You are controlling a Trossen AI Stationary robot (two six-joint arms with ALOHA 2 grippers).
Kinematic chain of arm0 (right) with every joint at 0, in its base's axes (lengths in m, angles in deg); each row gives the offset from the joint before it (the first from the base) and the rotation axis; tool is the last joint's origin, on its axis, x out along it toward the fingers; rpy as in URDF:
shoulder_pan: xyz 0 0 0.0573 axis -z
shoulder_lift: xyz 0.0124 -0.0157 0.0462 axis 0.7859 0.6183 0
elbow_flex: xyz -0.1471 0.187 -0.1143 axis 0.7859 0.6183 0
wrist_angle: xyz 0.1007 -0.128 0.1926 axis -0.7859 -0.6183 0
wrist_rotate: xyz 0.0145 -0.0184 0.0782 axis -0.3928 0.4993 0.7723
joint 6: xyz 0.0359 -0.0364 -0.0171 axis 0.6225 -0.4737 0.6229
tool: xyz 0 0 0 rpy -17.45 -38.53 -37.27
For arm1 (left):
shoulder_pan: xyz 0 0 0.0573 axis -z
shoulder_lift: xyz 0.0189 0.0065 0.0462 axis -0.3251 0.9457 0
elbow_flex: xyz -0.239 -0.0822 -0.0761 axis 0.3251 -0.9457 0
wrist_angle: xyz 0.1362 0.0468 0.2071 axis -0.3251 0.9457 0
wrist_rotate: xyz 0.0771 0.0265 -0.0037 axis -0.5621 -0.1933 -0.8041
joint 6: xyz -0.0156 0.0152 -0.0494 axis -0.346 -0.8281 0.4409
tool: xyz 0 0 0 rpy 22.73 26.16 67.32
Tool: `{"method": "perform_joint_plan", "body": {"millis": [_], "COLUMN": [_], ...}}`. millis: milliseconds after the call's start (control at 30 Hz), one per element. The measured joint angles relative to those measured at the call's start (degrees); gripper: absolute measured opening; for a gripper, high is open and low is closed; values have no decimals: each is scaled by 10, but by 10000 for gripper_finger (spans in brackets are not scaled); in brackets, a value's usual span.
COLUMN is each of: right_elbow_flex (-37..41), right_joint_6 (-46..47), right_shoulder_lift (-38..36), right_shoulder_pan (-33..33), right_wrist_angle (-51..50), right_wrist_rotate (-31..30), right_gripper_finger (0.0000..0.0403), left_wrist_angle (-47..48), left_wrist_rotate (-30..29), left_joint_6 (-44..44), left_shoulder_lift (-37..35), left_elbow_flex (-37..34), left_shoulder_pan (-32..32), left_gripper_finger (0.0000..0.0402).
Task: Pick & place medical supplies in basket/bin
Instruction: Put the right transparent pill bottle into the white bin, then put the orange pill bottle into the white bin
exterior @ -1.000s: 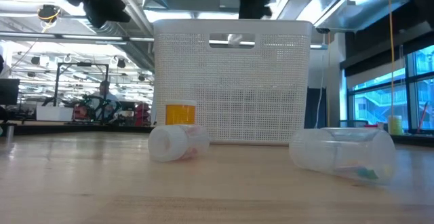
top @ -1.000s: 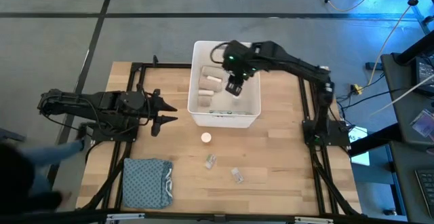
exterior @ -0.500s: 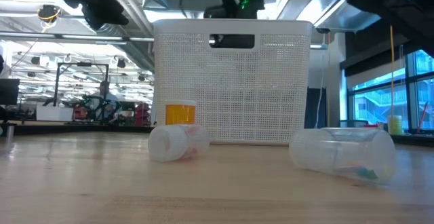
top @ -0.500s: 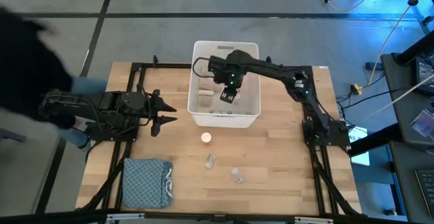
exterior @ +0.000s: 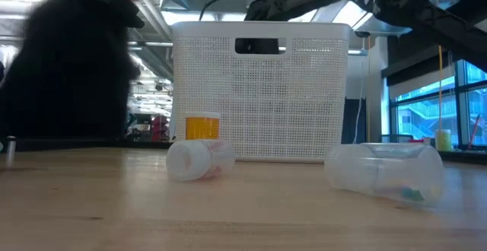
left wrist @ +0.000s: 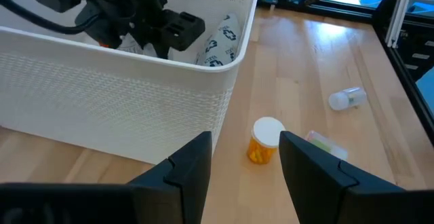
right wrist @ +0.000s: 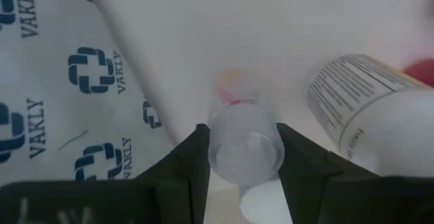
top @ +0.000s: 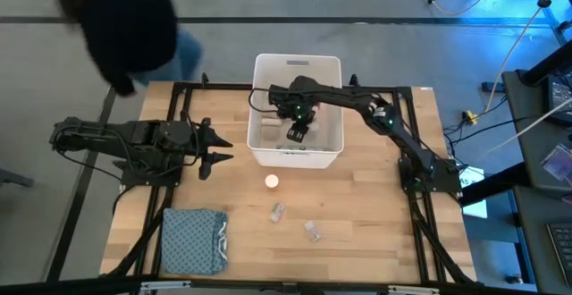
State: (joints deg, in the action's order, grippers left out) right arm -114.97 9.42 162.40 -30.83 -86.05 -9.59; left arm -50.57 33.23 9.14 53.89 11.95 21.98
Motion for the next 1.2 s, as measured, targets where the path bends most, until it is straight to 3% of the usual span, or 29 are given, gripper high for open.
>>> {"method": "perform_joint_plan", "body": {"millis": [633, 900, 1200], "right_elbow_flex": [0, -2, -98], "right_joint_6": [-4, 2, 36], "right_shoulder_lift": [3, 3, 3], "right_shoulder_pan": [-1, -1, -4], "right_wrist_angle": [18, -18, -72], "right_wrist_rotate": [0, 0, 0], "right_gripper_finger": [190, 239, 251], "left_wrist_angle": [0, 0, -5], "left_wrist_rotate": [0, 0, 0], "left_joint_6": [1, 2, 1], "left_shoulder_lift": [0, 0, 0], "left_elbow_flex": [0, 0, 0], "left_shoulder_pan": [0, 0, 0], "left_gripper_finger": [166, 166, 166]}}
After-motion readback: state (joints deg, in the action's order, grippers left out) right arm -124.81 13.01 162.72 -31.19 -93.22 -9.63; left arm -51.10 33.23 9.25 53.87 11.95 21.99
